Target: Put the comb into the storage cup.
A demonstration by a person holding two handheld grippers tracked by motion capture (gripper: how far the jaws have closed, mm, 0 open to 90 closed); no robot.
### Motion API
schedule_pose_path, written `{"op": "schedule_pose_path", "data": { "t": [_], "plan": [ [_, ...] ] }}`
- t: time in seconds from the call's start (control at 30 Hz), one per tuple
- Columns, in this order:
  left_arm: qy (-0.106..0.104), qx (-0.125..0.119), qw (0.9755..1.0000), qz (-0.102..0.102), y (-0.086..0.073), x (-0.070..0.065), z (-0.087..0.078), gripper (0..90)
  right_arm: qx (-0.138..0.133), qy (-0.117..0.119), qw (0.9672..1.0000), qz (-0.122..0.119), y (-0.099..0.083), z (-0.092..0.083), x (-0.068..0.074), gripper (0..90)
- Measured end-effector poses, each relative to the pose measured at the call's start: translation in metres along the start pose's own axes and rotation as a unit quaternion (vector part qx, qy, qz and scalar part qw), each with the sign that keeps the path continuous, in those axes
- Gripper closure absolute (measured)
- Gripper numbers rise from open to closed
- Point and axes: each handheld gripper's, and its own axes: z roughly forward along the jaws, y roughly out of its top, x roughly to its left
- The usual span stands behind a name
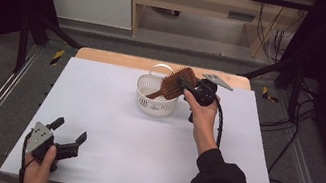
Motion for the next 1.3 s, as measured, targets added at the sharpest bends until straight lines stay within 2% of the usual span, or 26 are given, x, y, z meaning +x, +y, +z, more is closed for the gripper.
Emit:
{"op": "schedule_pose_path", "data": {
  "t": [0.43,0.53,0.6,0.77,1.3],
  "plan": [
    [0.000,-0.001,1.0000,-0.002,0.0001,0.0005,-0.0002,2.7,0.001,-0.007,0.9999,-0.010,0.0008,-0.0001,0.0007,35.0],
    [0.000,-0.001,1.0000,-0.001,0.0001,0.0006,-0.0002,2.7,0.003,-0.009,0.9999,-0.011,0.0011,0.0002,0.0003,31.5],
    [0.000,-0.001,1.0000,-0.002,0.0001,0.0009,-0.0004,2.7,0.010,-0.019,0.9998,-0.006,0.0011,0.0006,-0.0006,24.4],
    [0.000,0.000,1.0000,-0.001,0.0000,0.0007,-0.0001,2.7,0.013,-0.015,0.9998,0.001,-0.0002,-0.0003,-0.0056,25.4],
    [0.000,0.000,1.0000,-0.002,0.0000,0.0011,-0.0003,2.6,0.003,-0.040,0.9985,-0.037,0.0025,-0.0014,0.0039,16.0]
  ]
}}
